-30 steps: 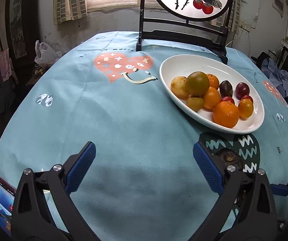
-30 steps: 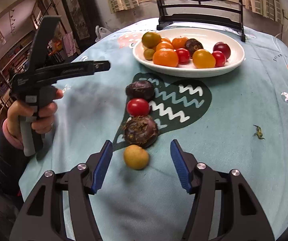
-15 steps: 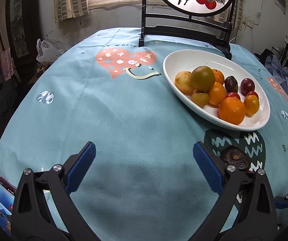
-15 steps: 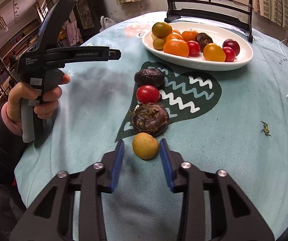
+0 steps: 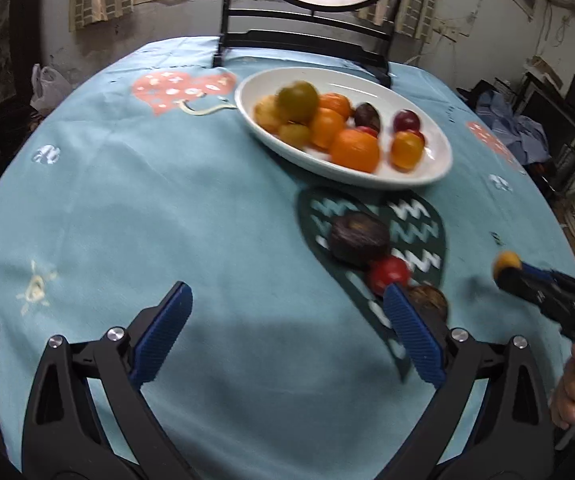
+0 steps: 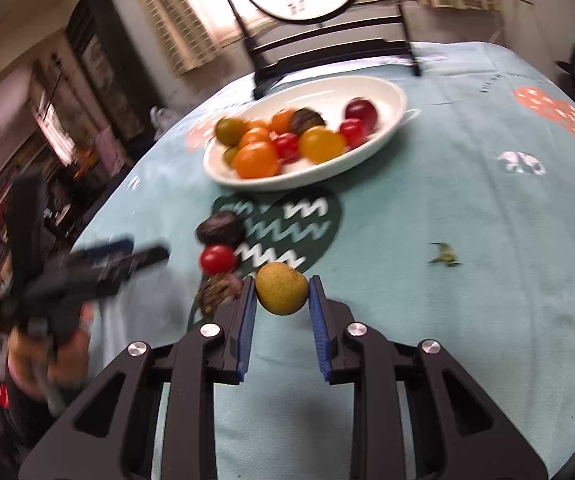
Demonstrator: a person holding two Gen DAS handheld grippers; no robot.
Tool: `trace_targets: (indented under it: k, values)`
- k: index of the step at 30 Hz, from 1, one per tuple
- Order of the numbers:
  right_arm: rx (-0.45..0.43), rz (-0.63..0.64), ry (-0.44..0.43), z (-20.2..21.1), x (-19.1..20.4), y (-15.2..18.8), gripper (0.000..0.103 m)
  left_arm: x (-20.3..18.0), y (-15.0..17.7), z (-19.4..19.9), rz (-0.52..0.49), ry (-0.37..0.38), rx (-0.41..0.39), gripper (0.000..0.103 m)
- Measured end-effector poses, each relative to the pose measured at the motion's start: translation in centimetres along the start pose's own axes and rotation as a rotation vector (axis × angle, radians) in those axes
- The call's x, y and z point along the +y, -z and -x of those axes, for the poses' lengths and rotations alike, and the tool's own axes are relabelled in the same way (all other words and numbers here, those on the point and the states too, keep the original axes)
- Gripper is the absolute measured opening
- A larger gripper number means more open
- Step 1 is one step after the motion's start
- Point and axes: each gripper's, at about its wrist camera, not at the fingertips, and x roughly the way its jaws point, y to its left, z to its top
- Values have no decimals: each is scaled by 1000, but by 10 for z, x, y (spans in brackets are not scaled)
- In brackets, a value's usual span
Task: Organize fruits
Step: 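Move the right tool to a small yellow fruit while the left tool approaches the spiky brown fruit, then grasp the spiky brown fruit with the left tool while the right tool grasps the yellow fruit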
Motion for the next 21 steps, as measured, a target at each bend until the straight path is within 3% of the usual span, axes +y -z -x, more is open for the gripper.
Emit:
trace_targets:
  k: [4, 7, 16, 21]
  values:
    - [-15, -65, 3, 5, -14, -4, 27, -44, 13, -1, -99, 23, 21, 78]
    - [-20, -84, -4, 8, -19, -4, 27, -59, 14, -11, -107, 14, 45, 68]
    - [-19, -70, -21, 13, -17, -1, 27, -75, 16, -23, -61, 53, 97, 60]
    - [-31, -75, -22, 15, -18, -2, 27, -81, 17, -27, -69, 11, 87, 49]
